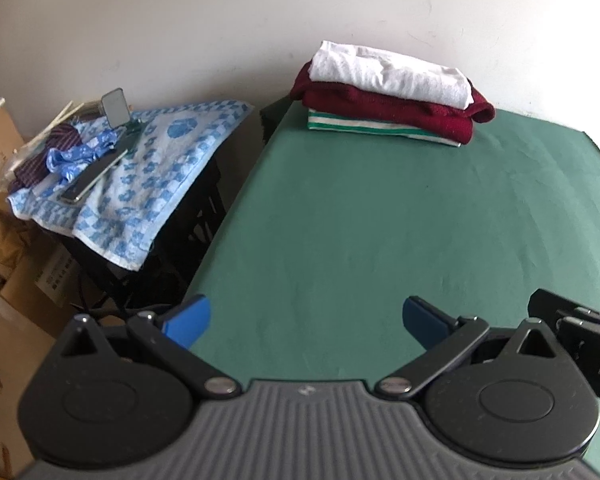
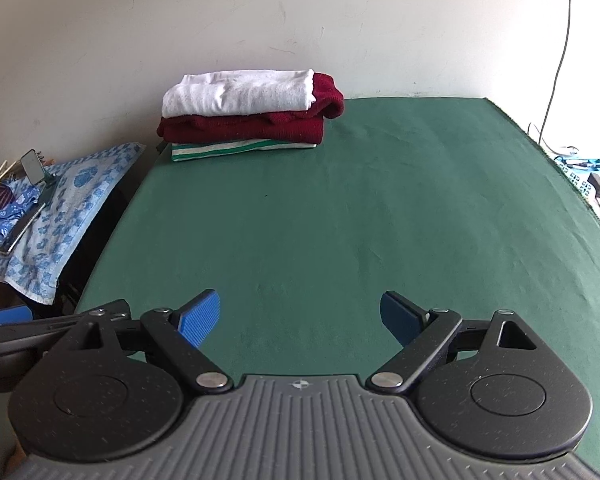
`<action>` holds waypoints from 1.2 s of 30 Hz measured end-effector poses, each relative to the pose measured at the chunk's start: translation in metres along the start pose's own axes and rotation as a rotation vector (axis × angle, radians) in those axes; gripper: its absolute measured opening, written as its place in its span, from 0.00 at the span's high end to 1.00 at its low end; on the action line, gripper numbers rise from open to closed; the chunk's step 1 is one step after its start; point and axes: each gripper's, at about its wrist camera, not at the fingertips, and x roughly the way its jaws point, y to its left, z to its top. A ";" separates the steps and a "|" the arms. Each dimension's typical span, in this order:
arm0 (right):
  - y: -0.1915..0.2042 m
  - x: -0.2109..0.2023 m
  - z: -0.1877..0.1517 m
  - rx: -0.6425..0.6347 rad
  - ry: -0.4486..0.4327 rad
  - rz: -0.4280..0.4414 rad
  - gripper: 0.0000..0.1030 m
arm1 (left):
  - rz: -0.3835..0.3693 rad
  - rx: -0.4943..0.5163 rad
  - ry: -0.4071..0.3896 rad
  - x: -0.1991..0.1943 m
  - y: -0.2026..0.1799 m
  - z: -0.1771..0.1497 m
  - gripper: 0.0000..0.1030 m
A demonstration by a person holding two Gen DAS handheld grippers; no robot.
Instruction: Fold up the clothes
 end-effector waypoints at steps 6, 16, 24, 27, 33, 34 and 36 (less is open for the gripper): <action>-0.004 -0.001 -0.005 0.018 0.004 0.020 0.13 | 0.008 0.013 0.020 0.000 0.001 -0.002 0.01; 0.002 0.002 -0.013 0.025 0.022 0.009 0.13 | -0.002 0.033 0.037 0.008 0.006 -0.009 0.01; 0.013 0.005 -0.013 0.004 0.025 -0.015 0.13 | -0.011 0.006 0.060 0.019 0.012 -0.010 0.01; 0.016 0.007 -0.010 0.003 0.034 -0.017 0.13 | -0.017 0.006 0.055 0.022 0.013 -0.008 0.01; 0.016 0.007 -0.006 0.015 0.027 -0.020 0.13 | -0.065 0.023 0.050 0.025 0.014 -0.003 0.01; 0.016 0.006 -0.006 0.020 0.022 -0.025 0.13 | -0.074 0.025 0.055 0.026 0.012 -0.002 0.01; 0.014 0.006 -0.004 0.028 0.018 -0.041 0.13 | -0.088 0.031 0.063 0.027 0.008 0.000 0.01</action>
